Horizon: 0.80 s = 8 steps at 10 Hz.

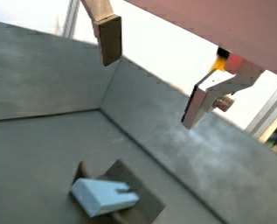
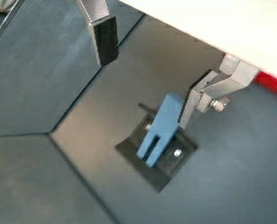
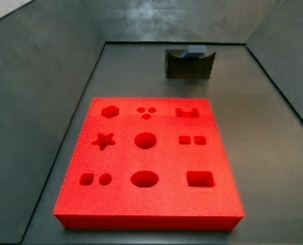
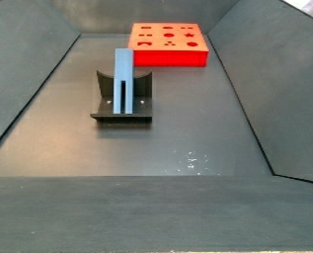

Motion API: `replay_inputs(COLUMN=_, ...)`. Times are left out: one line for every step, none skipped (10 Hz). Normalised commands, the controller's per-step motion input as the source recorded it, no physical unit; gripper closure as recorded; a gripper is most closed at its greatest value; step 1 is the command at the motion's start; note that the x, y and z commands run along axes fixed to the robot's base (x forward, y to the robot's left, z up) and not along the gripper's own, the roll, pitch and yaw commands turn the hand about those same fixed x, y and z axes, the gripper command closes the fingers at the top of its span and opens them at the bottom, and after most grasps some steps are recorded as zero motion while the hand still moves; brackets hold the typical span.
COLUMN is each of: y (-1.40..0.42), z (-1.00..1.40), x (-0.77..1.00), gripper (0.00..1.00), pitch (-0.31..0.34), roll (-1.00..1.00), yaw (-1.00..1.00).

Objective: Pick up the double-square object. Move up. Rotate the double-square object. Place the double-square object on the fixture. Regrasp the double-square object. Move to above the board. Insert the double-square object.
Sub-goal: Regrasp the double-square object.

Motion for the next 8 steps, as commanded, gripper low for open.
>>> replay_inputs(y=-0.05, z=-0.01, x=0.11, gripper=0.0, pitch=0.19, roll=1.0, yaw=0.14)
replay_inputs(y=-0.05, z=-0.01, x=0.11, gripper=0.0, pitch=0.223, roll=1.0, yaw=0.19)
replay_inputs(y=-0.05, z=-0.01, x=0.11, gripper=0.0, pitch=0.21, roll=0.84, yaw=0.21)
replay_inputs(y=-0.05, z=-0.01, x=0.12, gripper=0.0, pitch=0.174, roll=0.6, yaw=0.23)
replay_inputs(y=-0.06, z=-0.01, x=0.11, gripper=0.0, pitch=0.154, roll=0.48, yaw=0.24)
replay_inputs(y=-0.05, z=0.0, x=0.11, gripper=0.0, pitch=0.109, roll=0.29, yaw=0.25)
replay_inputs(y=-0.05, z=0.0, x=0.09, gripper=0.0, pitch=0.057, roll=0.2, yaw=0.24)
replay_inputs(y=-0.05, z=-0.01, x=0.09, gripper=0.0, pitch=0.028, roll=0.18, yaw=0.23)
